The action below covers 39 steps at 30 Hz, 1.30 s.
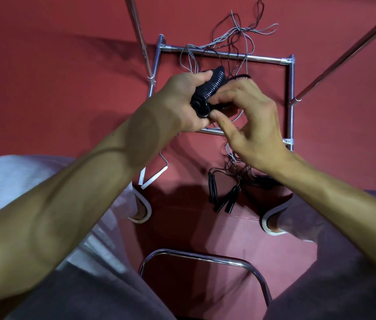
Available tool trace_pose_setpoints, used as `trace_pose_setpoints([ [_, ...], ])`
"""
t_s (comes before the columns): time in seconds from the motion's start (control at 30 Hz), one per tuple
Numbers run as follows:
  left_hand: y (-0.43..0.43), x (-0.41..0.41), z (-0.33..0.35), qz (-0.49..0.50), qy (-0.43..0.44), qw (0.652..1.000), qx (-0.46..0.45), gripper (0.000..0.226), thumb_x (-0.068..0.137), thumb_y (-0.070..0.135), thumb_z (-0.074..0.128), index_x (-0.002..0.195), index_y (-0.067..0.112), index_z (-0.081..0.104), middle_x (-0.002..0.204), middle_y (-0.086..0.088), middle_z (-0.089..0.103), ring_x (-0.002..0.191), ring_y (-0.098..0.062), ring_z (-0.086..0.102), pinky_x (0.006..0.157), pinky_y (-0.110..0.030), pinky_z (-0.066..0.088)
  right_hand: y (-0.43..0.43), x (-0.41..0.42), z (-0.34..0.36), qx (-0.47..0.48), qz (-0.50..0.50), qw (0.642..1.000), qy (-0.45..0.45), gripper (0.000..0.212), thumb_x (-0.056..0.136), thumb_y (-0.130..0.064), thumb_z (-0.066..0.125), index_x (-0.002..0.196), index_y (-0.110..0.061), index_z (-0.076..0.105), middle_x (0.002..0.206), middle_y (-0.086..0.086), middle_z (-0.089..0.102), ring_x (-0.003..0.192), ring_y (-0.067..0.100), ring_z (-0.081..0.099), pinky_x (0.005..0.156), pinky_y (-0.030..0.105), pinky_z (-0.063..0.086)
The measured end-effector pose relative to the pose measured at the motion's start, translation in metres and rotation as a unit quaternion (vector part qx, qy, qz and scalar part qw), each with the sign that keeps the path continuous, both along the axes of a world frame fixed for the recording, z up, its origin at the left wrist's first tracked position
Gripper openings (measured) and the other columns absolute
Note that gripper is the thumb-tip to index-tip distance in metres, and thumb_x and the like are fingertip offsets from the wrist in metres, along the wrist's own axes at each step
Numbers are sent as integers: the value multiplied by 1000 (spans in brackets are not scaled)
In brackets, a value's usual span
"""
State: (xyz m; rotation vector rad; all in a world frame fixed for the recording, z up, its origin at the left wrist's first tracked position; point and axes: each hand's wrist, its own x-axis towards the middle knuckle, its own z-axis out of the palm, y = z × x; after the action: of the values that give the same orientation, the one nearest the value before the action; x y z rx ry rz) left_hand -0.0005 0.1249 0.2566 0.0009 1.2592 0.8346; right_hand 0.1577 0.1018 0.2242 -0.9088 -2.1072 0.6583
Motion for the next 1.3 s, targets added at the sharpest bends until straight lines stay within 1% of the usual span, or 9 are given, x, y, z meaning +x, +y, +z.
trace_pose_setpoints([
  [0.1, 0, -3, -1, 0, -13, 1000, 4, 16, 100, 26, 61, 108, 12, 65, 79, -4, 68, 50, -18, 63, 44, -24, 49, -4, -2, -2, 6, -7, 1000, 21, 11, 95, -3, 70, 104, 4, 71, 103, 13, 67, 94, 31, 61, 80, 45, 51],
  [0.2, 0, -4, 4, -1, -26, 999, 18, 17, 100, 24, 61, 93, 10, 65, 70, -4, 65, 43, -17, 59, 41, -22, 46, -12, -8, -2, -1, -28, 998, 63, 9, 96, -1, 69, 101, 6, 71, 99, 15, 66, 91, 30, 62, 76, 42, 52],
  [0.4, -6, 4, 17, -45, -125, 988, 77, 28, 104, 23, 51, 82, 6, 58, 59, -4, 56, 41, -16, 56, 39, -18, 42, -14, -10, 11, 33, -52, 993, 96, 6, 95, 0, 69, 97, 3, 75, 93, 15, 66, 86, 26, 62, 73, 41, 51],
  [0.5, -6, 2, 14, -47, -129, 987, 81, 31, 106, 27, 50, 86, 6, 60, 71, -6, 60, 60, -19, 62, 63, -26, 57, -15, -13, 12, 10, -41, 994, 99, 9, 92, -2, 74, 100, 2, 76, 95, 13, 66, 87, 26, 63, 74, 40, 51],
  [0.6, -7, 1, 11, -52, -87, 992, 70, 26, 105, 29, 52, 95, 8, 62, 86, -6, 61, 81, -21, 61, 81, -33, 56, -14, -12, 13, -25, -31, 995, 95, 13, 89, -4, 77, 102, 0, 77, 96, 11, 67, 88, 23, 65, 76, 35, 52],
  [0.8, -9, 10, 11, -35, -63, 996, 55, 32, 104, 26, 55, 79, 7, 63, 62, -6, 65, 54, -22, 67, 51, -27, 56, -18, -15, 16, -100, -49, 985, 134, 12, 85, -3, 80, 97, -2, 78, 95, 11, 69, 83, 24, 67, 68, 37, 54],
  [1.03, -3, 10, 4, -1, -3, 1000, 5, 33, 105, 30, 52, 82, 9, 63, 65, -3, 63, 52, -19, 62, 58, -26, 56, -16, -12, 13, -192, -56, 972, 125, 19, 90, -11, 70, 107, -9, 78, 96, 10, 67, 88, 17, 65, 77, 32, 52],
  [1.13, -3, 13, 1, 6, 29, 1000, 0, 39, 106, 35, 50, 77, 9, 56, 49, -5, 55, 39, -19, 54, 57, -29, 51, -17, -17, 13, -253, -57, 954, 150, 21, 86, -19, 76, 105, -11, 75, 88, 6, 65, 76, 16, 57, 71, 31, 50],
  [1.3, -3, 16, 4, 63, 0, 998, 30, 35, 108, 27, 46, 82, 6, 55, 53, -10, 60, 40, -23, 58, 49, -30, 56, -15, -17, 17, -280, -44, 944, 170, 28, 86, 0, 69, 111, -4, 57, 95, 10, 62, 81, 15, 58, 76, 36, 53],
])
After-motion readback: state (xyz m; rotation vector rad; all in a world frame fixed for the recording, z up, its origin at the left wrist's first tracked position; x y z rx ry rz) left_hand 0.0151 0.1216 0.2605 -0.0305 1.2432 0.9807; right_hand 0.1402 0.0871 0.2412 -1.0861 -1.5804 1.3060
